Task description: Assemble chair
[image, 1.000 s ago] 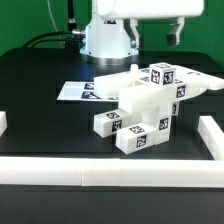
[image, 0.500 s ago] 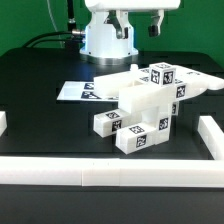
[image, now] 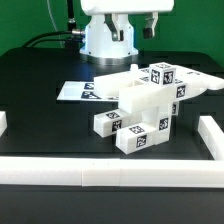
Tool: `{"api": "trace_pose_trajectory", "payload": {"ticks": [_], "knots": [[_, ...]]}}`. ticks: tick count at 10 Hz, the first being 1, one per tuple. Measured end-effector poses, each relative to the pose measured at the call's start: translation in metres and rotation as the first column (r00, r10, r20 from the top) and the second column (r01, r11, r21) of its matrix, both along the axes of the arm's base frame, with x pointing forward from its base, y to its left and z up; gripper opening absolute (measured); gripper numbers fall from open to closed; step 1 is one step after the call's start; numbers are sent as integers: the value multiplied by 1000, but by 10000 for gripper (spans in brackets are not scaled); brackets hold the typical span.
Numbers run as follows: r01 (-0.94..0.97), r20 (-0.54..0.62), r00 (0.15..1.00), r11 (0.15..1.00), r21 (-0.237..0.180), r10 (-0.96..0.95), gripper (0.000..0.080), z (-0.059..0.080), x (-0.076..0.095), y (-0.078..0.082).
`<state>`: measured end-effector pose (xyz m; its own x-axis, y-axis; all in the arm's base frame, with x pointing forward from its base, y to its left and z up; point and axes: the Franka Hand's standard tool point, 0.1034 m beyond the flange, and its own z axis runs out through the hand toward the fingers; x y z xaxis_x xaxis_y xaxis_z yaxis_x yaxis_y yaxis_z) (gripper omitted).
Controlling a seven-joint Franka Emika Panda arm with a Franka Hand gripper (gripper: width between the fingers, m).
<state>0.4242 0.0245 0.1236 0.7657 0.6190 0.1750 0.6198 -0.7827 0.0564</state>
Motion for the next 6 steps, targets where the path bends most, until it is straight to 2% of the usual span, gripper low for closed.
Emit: {"api": "trace_pose_trajectory", "payload": {"ticks": [1,2,6], "knots": [[-5,-31,1000,1000,-30,4,649,-16,4,-3],[-10,-34,999,999,-38,9,649,-22,7,-8],[-9,-45,999,999,-42,7,649,-27,0,-11]]}}
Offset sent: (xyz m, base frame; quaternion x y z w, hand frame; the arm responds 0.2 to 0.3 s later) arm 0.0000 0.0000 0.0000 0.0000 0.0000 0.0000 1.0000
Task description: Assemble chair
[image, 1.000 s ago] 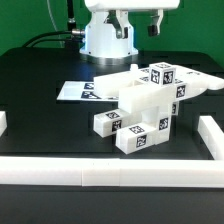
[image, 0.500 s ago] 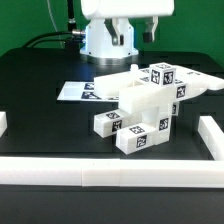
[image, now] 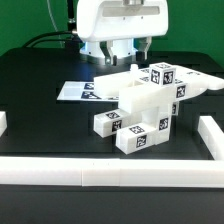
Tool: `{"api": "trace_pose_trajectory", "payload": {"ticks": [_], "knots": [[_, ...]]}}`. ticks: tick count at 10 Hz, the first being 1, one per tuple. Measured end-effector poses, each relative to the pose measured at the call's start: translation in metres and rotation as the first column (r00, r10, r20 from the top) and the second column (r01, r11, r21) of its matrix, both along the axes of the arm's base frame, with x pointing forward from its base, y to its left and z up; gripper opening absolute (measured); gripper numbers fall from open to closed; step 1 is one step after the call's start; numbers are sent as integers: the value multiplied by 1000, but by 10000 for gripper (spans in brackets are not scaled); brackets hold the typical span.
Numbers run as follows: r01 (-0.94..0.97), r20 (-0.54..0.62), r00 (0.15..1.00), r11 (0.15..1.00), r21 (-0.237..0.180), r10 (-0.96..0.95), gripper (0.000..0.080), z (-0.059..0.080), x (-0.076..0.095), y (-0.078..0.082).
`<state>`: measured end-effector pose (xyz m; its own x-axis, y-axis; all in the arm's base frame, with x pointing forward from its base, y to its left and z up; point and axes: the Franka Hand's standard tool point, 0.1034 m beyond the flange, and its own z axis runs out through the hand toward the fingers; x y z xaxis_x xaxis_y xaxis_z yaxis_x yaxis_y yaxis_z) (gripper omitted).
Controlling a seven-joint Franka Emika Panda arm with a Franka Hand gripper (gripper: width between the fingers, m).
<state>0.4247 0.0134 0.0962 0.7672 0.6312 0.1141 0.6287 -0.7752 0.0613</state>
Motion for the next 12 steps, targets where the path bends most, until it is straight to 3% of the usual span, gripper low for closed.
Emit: {"api": "trace_pose_trajectory", "payload": {"ticks": [7,10,12], "knots": [[10,-1,1000,1000,4,-10,649,-6,5,23],[7,3,1000,1000,-3,-7,649,-10,17,25],[8,0,1000,1000,-4,-8,649,-11,16,25]]}}
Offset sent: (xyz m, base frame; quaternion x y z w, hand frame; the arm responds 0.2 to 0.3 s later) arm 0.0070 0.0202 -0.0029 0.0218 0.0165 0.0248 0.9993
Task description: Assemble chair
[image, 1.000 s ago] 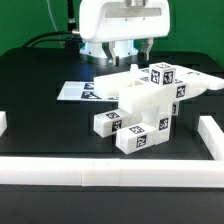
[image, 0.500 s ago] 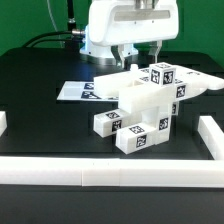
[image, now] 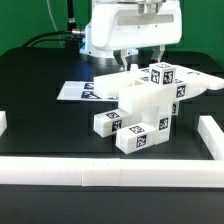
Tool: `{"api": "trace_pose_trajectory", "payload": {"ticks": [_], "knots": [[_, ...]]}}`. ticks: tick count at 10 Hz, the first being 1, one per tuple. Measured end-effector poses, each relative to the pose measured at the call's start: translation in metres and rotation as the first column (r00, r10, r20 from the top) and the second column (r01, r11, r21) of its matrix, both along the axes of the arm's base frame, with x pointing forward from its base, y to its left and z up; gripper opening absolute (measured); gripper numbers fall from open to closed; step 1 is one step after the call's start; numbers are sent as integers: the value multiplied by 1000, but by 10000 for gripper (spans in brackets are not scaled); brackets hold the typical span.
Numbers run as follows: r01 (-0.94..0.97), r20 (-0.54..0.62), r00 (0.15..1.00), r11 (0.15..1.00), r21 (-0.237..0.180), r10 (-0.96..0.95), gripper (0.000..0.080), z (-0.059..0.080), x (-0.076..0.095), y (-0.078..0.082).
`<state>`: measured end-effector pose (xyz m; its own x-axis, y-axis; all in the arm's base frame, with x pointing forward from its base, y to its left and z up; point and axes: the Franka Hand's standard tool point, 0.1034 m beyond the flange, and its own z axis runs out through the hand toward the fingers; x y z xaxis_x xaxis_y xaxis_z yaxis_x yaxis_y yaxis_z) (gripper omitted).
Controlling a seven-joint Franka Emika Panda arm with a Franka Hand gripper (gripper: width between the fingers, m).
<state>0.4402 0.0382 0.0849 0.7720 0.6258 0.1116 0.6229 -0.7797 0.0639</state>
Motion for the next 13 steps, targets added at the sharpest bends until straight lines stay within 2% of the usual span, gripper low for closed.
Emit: {"api": "trace_pose_trajectory", "payload": {"ticks": [2,4,8,10,13], "knots": [[0,0,1000,1000,0,0,649,0,0,0],[59,-16,998,998,11,-59,649,-2,0,7],[85,-8,996,996,14,-85,649,-1,22,13],[96,-3,995,995,17,-96,649,2,36,9],[110,7,994,994,6,-110,649,-7,49,9]]}}
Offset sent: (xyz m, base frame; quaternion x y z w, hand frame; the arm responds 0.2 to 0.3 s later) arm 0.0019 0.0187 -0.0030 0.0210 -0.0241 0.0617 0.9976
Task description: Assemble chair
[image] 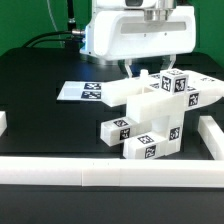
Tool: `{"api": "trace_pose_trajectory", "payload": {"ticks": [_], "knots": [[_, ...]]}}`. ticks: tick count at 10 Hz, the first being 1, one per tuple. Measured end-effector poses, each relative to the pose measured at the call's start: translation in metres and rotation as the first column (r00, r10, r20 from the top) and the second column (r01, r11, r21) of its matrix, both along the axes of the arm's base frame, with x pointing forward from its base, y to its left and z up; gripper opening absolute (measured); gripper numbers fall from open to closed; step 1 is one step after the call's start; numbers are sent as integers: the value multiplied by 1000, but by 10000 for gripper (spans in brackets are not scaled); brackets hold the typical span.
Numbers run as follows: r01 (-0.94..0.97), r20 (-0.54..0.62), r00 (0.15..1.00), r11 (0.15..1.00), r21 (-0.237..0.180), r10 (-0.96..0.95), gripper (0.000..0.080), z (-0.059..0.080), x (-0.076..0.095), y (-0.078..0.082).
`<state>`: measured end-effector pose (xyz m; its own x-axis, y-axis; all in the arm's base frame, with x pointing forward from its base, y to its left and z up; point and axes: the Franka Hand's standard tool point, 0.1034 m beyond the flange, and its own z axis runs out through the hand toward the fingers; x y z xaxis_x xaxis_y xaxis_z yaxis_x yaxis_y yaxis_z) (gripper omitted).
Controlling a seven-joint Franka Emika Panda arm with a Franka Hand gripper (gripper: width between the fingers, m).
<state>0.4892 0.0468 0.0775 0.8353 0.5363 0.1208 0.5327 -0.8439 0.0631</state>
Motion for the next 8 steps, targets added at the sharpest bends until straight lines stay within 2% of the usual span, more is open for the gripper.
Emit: {"api": "trace_pose_trajectory", "payload": {"ticks": [3,6,8], "knots": [[51,-8,999,999,12,-51,649,-3,8,11],[70,-3,998,997,27,-70,649,7,23,17],[102,-6,995,994,25,-102,649,1,25,24]]}}
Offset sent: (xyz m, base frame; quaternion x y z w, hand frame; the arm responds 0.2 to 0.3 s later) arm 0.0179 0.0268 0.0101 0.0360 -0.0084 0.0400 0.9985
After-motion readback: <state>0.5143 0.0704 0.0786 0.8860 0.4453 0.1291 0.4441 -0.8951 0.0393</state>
